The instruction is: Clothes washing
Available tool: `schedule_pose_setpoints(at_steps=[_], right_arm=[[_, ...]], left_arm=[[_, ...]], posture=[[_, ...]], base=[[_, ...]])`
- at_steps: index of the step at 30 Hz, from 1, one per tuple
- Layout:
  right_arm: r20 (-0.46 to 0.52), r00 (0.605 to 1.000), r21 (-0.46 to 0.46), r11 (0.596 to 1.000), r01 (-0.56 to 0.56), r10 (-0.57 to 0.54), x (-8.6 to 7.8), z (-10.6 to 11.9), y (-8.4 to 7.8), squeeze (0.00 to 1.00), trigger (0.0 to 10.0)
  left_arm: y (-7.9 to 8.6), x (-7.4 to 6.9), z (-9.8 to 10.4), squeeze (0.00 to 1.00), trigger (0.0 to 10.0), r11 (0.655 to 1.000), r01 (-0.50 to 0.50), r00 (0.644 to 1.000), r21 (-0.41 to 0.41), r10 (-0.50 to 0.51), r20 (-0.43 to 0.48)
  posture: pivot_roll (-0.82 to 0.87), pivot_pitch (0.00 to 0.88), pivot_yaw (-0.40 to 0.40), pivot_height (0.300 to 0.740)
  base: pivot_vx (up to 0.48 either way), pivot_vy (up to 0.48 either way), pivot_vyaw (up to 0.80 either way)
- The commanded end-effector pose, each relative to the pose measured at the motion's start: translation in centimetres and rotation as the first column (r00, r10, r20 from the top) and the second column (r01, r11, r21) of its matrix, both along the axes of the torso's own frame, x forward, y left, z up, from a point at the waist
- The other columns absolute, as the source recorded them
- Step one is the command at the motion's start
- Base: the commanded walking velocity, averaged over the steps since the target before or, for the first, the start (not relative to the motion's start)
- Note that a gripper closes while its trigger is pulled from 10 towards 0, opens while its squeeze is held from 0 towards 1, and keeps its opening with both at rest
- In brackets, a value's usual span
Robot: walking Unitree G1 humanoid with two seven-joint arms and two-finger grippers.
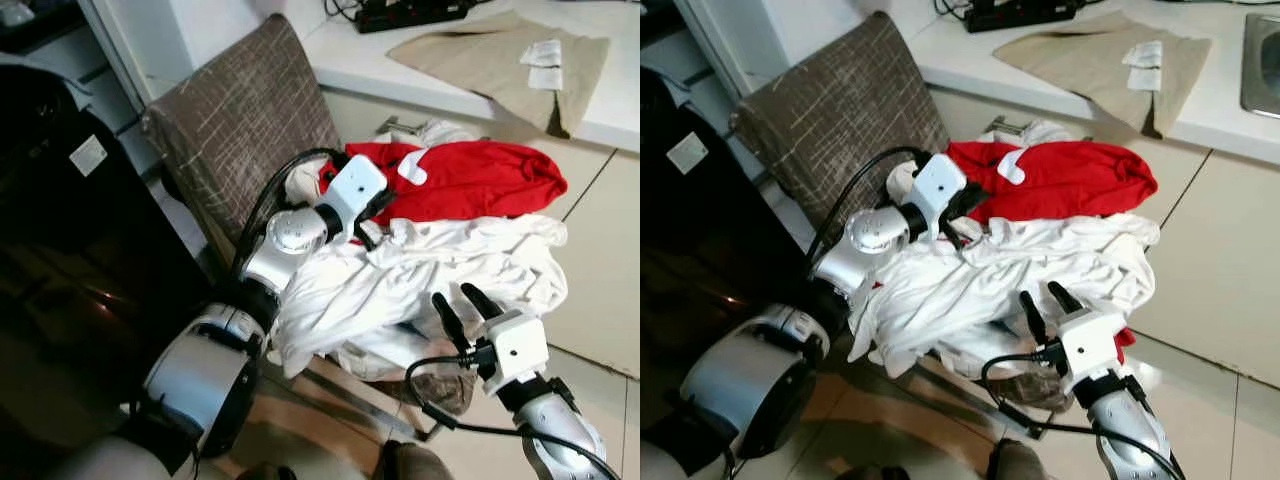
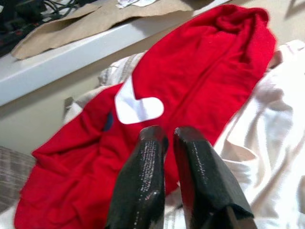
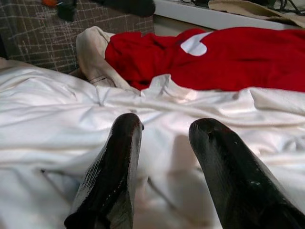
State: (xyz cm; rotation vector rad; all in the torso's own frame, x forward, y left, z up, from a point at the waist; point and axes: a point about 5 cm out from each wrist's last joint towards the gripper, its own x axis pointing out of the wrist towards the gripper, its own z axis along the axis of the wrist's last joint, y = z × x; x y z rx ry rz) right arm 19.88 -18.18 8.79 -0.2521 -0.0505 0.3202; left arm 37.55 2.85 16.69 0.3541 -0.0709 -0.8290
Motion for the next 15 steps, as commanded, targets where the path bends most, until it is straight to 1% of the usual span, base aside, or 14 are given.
schedule_pose_setpoints(at_steps=[1, 2, 3, 4, 6, 7, 8, 10, 11, 13, 14, 15], right_arm=[[0.003, 1.0, 0.0, 1.0, -0.019, 0.019, -0.5, 0.3, 0.4, 0.0, 10.0], [0.003, 1.0, 0.0, 1.0, -0.019, 0.019, -0.5, 0.3, 0.4, 0.0, 10.0], [0.002, 1.0, -0.009, 1.0, -0.022, 0.022, -0.9, 0.4, 0.5, 0.0, 10.0], [0.0, 1.0, -0.023, 0.999, -0.022, 0.022, -1.6, 0.7, 0.5, 0.0, 10.0], [0.0, 1.0, -0.023, 0.999, -0.022, 0.022, -1.6, 0.7, 0.5, 0.0, 10.0], [0.0, 1.0, -0.027, 0.999, -0.019, 0.019, -1.9, 0.8, 0.5, 0.0, 10.0], [-0.001, 1.0, -0.029, 0.999, -0.014, 0.014, -2.4, 1.0, 0.6, 0.0, 10.0], [-0.005, 1.0, -0.038, 0.999, -0.003, 0.003, -3.6, 1.4, 0.7, 0.0, 10.0], [-0.007, 1.0, -0.042, 0.999, 0.004, -0.004, -4.3, 1.6, 0.9, 0.0, 10.0], [-0.014, 1.0, -0.041, 0.999, 0.019, -0.02, -5.4, 1.9, 1.2, 0.0, 10.0], [-0.014, 1.0, -0.041, 0.999, 0.019, -0.02, -5.4, 1.9, 1.2, 0.0, 10.0], [-0.023, 0.999, -0.042, 0.998, 0.047, -0.048, -6.6, 2.1, 1.3, 0.0, 10.0]], left_arm=[[0.7, 0.5, -0.1, 1.0, 10.0, 0.998, -0.054, 0.998, 0.043, 0.055, -0.009], [0.7, 0.5, -0.1, 1.0, 10.0, 0.998, -0.054, 0.998, 0.043, 0.055, -0.009], [0.9, 0.8, 0.1, 1.0, 10.0, 0.996, -0.075, 0.997, 0.056, 0.076, -0.008], [0.9, 1.2, 0.7, 1.0, 10.0, 0.993, -0.094, 0.996, 0.072, 0.094, -0.003], [0.9, 1.2, 0.7, 1.0, 10.0, 0.993, -0.094, 0.996, 0.072, 0.094, -0.003], [0.8, 1.3, 0.9, 1.0, 10.0, 0.992, -0.097, 0.995, 0.077, 0.097, 0.0], [0.6, 1.5, 1.4, 1.0, 10.0, 0.992, -0.098, 0.995, 0.083, 0.097, 0.009], [-0.1, 1.6, 2.2, 1.0, 10.0, 0.99, -0.093, 0.996, 0.102, 0.091, 0.02], [-0.4, 1.7, 2.5, 1.0, 10.0, 0.99, -0.086, 0.996, 0.114, 0.084, 0.024], [-0.6, 1.7, 2.8, 1.0, 10.0, 0.989, -0.082, 0.997, 0.121, 0.08, 0.025], [-0.6, 1.7, 2.8, 1.0, 10.0, 0.989, -0.082, 0.997, 0.121, 0.08, 0.025], [-0.8, 1.8, 3.1, 1.0, 10.0, 0.99, -0.076, 0.997, 0.122, 0.074, 0.023]], posture=[[-0.3, 0.102, 0.118, 0.74], [-0.3, 0.102, 0.118, 0.74], [-0.31, 0.109, 0.125, 0.74], [-0.33, 0.126, 0.133, 0.74], [-0.33, 0.126, 0.133, 0.74], [-0.34, 0.131, 0.135, 0.74], [-0.36, 0.164, 0.149, 0.74], [-0.37, 0.189, 0.163, 0.74], [-0.39, 0.216, 0.179, 0.74], [-0.42, 0.241, 0.196, 0.74], [-0.42, 0.241, 0.196, 0.74], [-0.44, 0.263, 0.214, 0.74]], base=[[0.0, 0.0, 0.0], [0.0, 0.0, 0.0], [0.0, 0.0, 0.0], [0.0, 0.0, 0.0], [0.0, 0.0, 0.0], [0.0, 0.0, 0.0], [0.0, 0.0, 0.0], [0.0, 0.0, 0.0], [0.0, 0.0, 0.0], [0.0, 0.0, 0.0], [0.0, 0.0, 0.0], [0.0, 0.0, 0.0]])
